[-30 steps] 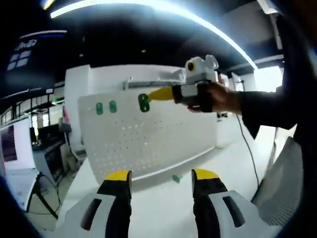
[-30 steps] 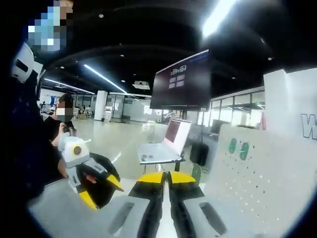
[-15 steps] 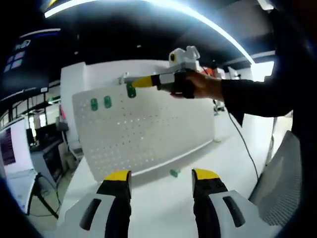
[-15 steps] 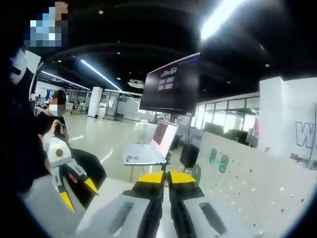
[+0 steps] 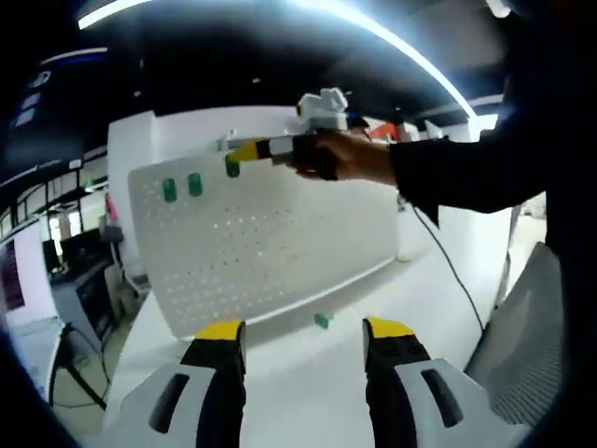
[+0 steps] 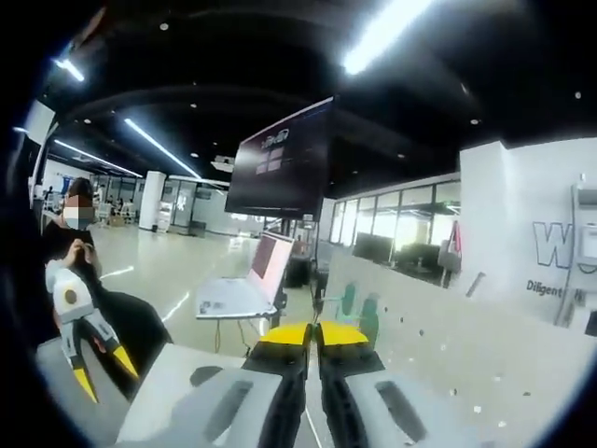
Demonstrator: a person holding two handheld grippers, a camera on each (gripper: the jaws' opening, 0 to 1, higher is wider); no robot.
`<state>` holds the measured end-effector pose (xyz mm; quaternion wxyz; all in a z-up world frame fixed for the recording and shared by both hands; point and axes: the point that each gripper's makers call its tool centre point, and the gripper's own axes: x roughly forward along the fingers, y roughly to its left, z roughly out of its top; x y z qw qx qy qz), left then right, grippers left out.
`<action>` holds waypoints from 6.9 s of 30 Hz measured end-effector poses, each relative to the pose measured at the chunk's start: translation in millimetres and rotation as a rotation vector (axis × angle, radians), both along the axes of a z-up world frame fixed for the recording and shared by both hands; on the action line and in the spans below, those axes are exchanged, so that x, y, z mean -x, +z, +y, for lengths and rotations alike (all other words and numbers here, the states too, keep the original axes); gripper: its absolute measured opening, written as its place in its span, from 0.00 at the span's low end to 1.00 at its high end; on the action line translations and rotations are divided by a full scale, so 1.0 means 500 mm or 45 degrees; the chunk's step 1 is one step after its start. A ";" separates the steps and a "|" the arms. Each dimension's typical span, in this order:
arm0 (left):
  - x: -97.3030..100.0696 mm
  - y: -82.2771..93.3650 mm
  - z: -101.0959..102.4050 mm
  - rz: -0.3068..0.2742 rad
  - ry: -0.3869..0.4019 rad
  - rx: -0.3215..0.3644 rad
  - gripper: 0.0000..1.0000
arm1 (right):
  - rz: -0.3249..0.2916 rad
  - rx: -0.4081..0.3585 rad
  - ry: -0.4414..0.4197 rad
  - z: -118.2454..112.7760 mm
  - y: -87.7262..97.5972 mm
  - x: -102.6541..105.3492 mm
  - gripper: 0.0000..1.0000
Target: Insert the hook assembly into the mounting plate slot until the hook locks in place.
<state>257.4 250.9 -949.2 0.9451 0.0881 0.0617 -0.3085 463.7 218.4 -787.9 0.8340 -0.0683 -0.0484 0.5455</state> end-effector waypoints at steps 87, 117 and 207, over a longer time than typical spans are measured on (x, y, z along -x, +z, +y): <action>-0.001 -0.001 0.002 0.014 0.006 0.021 0.48 | -0.060 0.054 -0.017 0.003 -0.030 -0.077 0.01; 0.000 -0.004 -0.001 0.017 -0.010 0.009 0.48 | -0.045 0.038 0.108 0.028 -0.023 -0.055 0.00; 0.009 -0.011 -0.016 0.010 -0.054 -0.052 0.46 | 0.319 -0.181 -0.414 -0.265 -0.279 0.183 0.22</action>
